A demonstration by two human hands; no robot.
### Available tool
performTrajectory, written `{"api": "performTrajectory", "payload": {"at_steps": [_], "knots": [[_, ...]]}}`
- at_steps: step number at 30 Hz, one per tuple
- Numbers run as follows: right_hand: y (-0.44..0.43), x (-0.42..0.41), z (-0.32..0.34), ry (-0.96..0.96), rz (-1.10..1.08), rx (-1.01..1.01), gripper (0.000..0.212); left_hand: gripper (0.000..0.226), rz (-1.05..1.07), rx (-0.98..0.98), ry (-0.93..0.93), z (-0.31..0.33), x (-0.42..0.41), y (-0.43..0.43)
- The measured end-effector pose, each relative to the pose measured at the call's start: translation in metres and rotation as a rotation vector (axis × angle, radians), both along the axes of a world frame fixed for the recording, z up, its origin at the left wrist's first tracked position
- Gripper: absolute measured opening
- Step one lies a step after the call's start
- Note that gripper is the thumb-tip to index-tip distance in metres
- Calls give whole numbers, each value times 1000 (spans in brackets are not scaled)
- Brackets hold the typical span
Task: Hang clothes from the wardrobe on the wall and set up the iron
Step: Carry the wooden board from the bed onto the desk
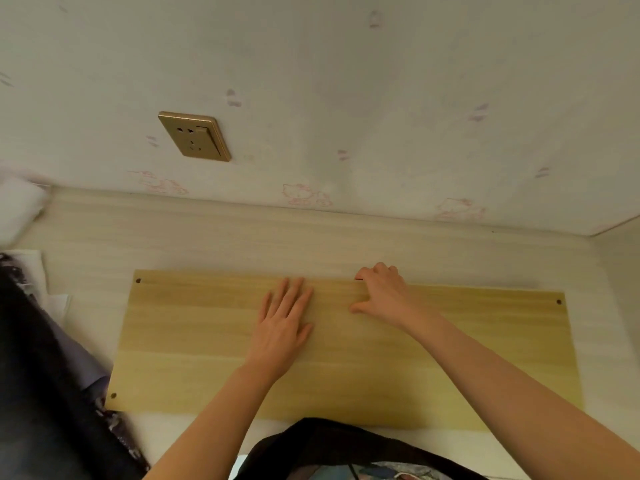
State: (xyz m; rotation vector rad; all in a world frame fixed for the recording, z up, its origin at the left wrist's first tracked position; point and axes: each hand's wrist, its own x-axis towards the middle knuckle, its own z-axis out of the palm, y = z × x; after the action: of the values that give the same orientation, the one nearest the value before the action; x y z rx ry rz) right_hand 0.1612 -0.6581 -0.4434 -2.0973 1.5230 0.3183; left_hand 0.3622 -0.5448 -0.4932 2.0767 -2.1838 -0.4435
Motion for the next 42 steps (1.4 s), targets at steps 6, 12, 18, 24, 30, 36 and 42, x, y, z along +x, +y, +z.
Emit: {"api": "performTrajectory", "payload": {"at_steps": [6,12,18,24,30,36,42], "knots": [[-5,0,-11,11,1,38,71,63,159,78,-22,-14,0,34],[-5,3,-4,-20,136,-54,54,63,188,165,-37,-27,5,42],[37,-26,-21,45,171,61,71,64,185,179,-37,-28,7,43],[111,-77,-40,98,111,-67,66,67,273,191,-33,-26,6,66],[161,-105,-53,199,-60,-92,76,67,323,213,-32,-29,5,114],[180,-104,-56,232,-94,-70,74,67,320,239,-36,-27,2,132],[176,-90,-57,217,-80,-71,79,72,299,234,-52,-25,16,123]]}}
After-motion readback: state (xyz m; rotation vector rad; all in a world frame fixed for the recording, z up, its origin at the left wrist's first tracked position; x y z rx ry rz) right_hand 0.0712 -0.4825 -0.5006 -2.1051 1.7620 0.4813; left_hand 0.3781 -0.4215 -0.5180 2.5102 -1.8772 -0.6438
